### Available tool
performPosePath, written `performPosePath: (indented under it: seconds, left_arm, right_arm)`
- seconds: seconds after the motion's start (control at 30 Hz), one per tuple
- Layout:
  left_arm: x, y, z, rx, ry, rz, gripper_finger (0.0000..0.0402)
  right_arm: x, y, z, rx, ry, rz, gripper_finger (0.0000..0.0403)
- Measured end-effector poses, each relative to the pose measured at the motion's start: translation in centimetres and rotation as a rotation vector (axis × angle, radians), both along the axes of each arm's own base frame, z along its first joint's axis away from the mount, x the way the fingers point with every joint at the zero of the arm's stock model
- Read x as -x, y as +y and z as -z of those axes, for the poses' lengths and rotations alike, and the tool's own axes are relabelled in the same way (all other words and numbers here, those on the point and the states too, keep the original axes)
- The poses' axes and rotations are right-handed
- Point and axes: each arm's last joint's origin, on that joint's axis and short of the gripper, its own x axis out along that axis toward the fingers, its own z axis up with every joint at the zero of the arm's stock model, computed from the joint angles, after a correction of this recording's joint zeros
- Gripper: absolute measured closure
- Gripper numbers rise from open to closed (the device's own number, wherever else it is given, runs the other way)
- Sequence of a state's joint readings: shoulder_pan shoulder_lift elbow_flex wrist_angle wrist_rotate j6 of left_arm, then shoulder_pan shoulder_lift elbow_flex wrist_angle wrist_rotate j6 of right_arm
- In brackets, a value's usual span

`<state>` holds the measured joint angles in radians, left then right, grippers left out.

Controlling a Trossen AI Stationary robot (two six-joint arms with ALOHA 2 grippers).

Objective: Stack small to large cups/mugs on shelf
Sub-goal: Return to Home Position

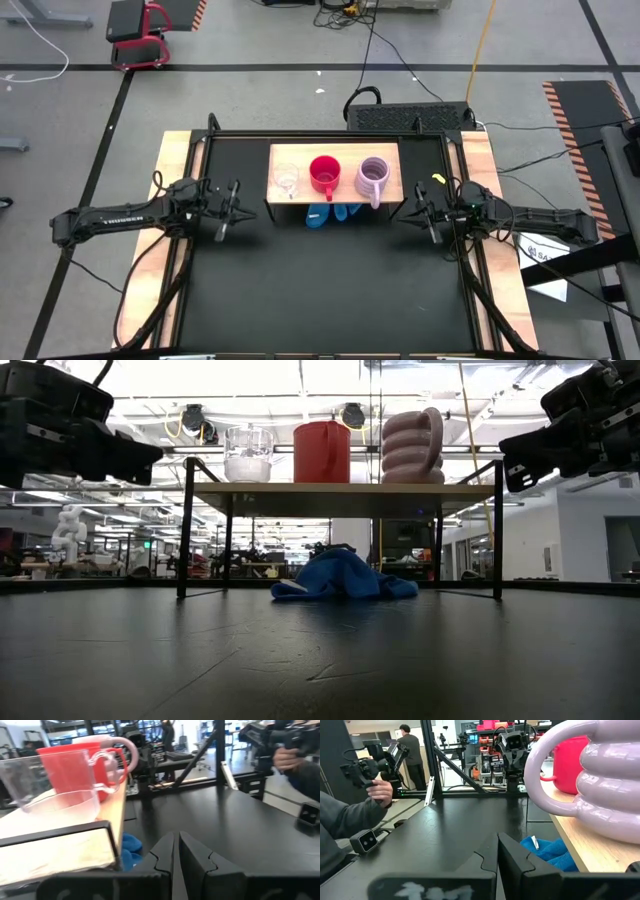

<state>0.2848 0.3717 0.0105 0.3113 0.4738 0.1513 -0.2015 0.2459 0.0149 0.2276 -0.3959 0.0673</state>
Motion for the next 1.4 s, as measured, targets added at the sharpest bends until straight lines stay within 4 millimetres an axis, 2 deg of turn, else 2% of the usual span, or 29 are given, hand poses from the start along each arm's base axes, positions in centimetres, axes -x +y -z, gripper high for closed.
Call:
performPosePath:
  seconds: [0.23,1.4]
  left_arm:
    - [-0.03,0.16,0.01,0.008,0.003,-0.057,0.0371]
    - [-0.03,0.16,0.01,0.023,0.006,-0.058,0.0371]
  right_arm:
    - [0.0,0.0,0.01,0.0,0.0,0.001,0.0403]
    - [0.0,0.0,0.01,0.0,0.0,0.001,0.0403]
